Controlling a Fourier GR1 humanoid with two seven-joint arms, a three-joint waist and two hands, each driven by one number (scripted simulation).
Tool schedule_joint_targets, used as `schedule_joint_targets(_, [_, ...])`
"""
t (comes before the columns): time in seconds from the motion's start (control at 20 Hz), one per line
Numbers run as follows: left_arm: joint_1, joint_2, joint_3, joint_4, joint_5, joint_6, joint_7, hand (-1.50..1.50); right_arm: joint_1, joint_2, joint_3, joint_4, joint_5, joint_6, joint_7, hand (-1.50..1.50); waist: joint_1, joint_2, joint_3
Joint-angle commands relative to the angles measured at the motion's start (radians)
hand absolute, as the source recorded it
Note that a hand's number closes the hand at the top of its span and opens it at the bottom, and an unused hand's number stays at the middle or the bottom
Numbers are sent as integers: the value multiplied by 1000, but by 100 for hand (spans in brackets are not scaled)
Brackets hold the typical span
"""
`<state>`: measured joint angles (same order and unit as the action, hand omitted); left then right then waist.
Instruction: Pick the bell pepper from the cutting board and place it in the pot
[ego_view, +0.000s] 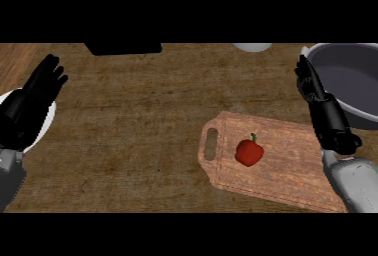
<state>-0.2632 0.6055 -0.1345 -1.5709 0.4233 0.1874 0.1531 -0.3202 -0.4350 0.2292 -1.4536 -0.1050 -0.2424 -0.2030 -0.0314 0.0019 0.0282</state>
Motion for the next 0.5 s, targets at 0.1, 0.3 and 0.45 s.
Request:
schedule_joint_targets(0.1, [60, -60, -118, 11, -44, -14, 38, 0, 105, 123, 18, 27, 65, -235, 214, 150, 5, -5, -30])
schedule_joint_targets(0.3, [112, -74, -140, 53, -29, -47, 18, 0, 207, -50, 25, 230, 296, -373, 315, 150, -37, 31, -69])
schedule_joint_targets(0.45, [162, -118, -185, 94, -27, -55, 19, 0, 150, 87, -79, 136, 390, -739, 257, -150, -44, -7, -42])
